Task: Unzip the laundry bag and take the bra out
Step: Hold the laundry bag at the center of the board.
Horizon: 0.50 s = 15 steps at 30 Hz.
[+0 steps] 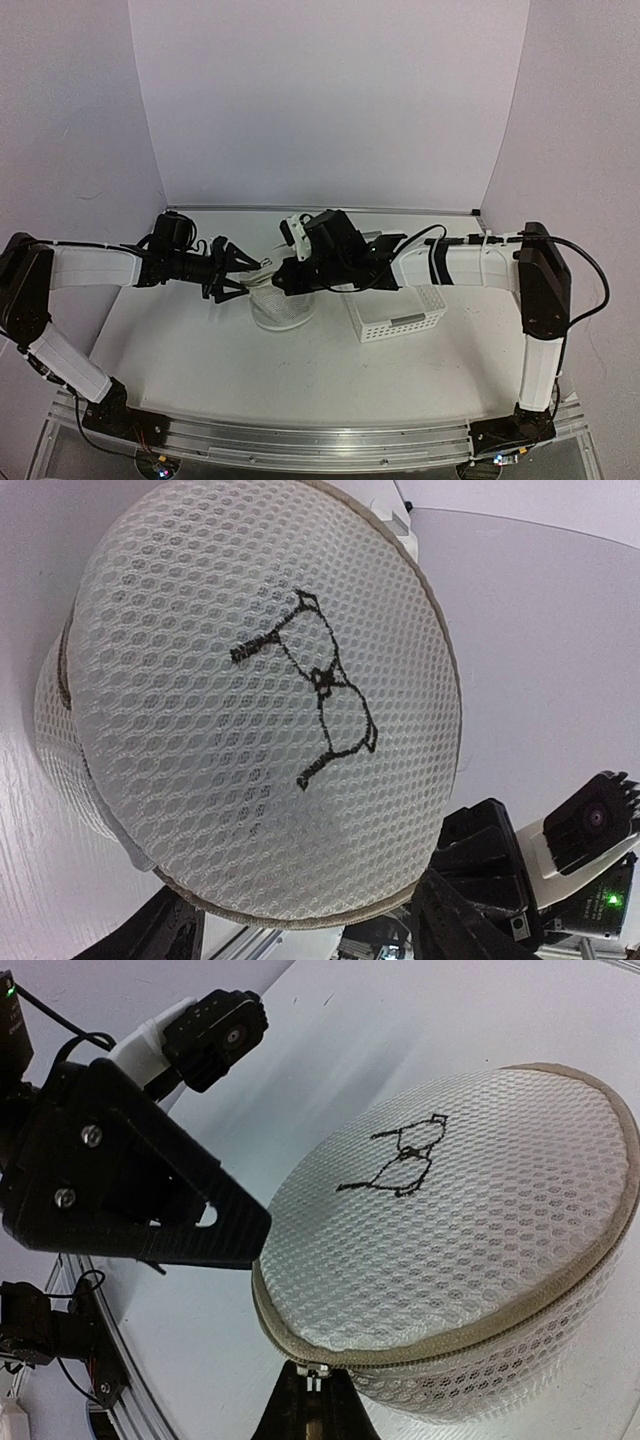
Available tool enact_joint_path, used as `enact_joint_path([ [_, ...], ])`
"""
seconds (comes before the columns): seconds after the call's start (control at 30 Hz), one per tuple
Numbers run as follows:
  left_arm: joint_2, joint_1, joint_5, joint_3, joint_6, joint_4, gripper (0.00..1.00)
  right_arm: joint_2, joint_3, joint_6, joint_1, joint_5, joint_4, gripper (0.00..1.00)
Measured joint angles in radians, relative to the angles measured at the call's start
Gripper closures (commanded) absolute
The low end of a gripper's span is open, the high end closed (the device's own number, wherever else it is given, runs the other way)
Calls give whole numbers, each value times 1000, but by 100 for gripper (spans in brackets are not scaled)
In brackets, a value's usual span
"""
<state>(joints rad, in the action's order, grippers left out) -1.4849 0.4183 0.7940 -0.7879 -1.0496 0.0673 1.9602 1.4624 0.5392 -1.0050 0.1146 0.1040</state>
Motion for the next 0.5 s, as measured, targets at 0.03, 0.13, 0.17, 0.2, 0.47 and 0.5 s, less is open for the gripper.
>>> enact_joint_path([
  [0.03, -3, 0, -3, 0, -7, 5, 35, -1, -6, -3, -2, -1, -5, 100],
  [0.13, -14, 0, -14, 0, -24, 21, 46, -6, -26, -14, -8, -2, -13, 100],
  [0.17, -18, 0, -16, 0, -27, 24, 50, -8, -33, -19, -10, -3, -15, 100],
  [0.2, -22, 0, -17, 0, -31, 29, 53, -10, -39, -23, -12, -3, -16, 100],
  [0.47, -58, 0, -20, -11, -38, 50, 75, -64, -89, -71, -26, 0, -23, 100],
  [0.5, -60, 1, -19, -14, -37, 49, 77, -72, -94, -77, -28, 0, -26, 100],
])
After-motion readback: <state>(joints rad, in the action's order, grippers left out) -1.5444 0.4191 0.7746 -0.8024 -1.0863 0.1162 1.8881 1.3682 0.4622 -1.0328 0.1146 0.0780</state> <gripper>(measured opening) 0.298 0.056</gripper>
